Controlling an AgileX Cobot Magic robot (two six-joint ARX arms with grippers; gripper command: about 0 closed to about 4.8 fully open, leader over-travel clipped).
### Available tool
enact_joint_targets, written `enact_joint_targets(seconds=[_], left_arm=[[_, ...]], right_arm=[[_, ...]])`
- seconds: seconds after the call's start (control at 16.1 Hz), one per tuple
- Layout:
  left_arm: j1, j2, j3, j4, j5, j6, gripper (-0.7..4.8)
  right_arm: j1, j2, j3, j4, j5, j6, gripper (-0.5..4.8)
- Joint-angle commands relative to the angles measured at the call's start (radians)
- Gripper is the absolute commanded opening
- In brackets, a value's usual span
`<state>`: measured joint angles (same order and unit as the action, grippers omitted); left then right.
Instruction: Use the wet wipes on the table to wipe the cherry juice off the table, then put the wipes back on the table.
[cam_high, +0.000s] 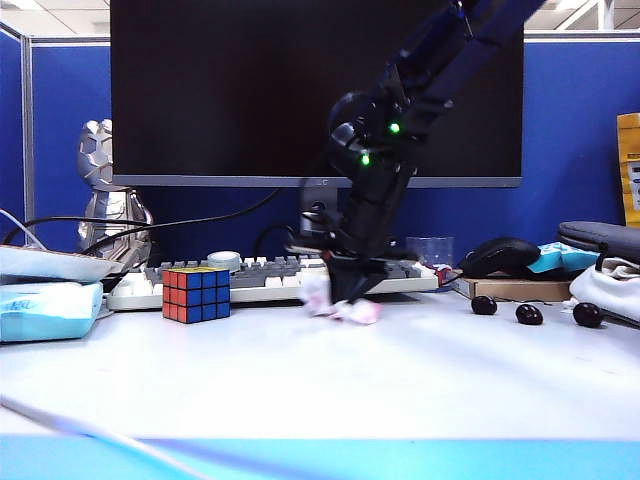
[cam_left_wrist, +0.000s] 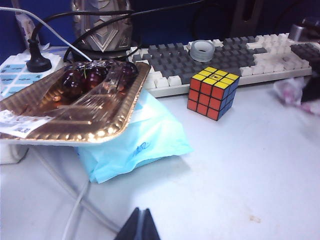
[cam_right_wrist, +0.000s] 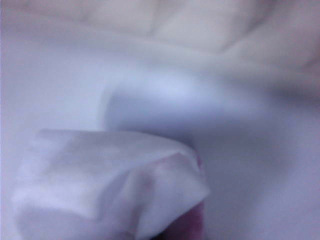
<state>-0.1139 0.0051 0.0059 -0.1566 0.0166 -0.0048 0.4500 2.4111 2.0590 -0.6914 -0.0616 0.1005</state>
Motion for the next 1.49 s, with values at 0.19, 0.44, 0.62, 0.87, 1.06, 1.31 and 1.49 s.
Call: enact_joint_targets(seconds=[0.19, 0.44, 0.62, 0.87, 1.06, 1.31, 1.49], left_arm=[[0.002, -0.003, -0.001, -0.010, 0.006, -0.004, -0.02], [0.002, -0.003, -0.001, -0.010, 0.006, -0.004, -0.02], [0.002, -0.003, -0.001, -0.010, 0.006, -0.004, -0.02], [0.002, -0.003, -0.001, -0.010, 0.006, -0.003, -0.02], [0.002, -0.003, -0.001, -0.010, 0.006, -0.003, -0.02], [0.002, -0.003, -0.001, -0.010, 0.006, -0.004, -0.02], [0.002, -0.003, -0.001, -0.010, 0.006, -0.004, -0.02]], right_arm=[[-0.027, 0.020, -0.012, -0.195, 0.323, 0.005, -0.06], [-0.031, 0.020, -0.012, -0.446, 0.090, -0.056, -0.06], [-0.024, 0.019, -0.012, -0.539, -0.251, -0.114, -0.06], [-0.026, 0.010, -0.012, -0.684, -0.119, -0.186, -0.06], [-0.031, -0.019, -0.013, -0.686, 0.039, -0.187, -0.06], [-0.048, -0.068, -0.014, -0.689, 0.137, -0.183, -0.06], [-0.051, -0.116, -0.013, -0.688, 0.243, -0.183, -0.06]])
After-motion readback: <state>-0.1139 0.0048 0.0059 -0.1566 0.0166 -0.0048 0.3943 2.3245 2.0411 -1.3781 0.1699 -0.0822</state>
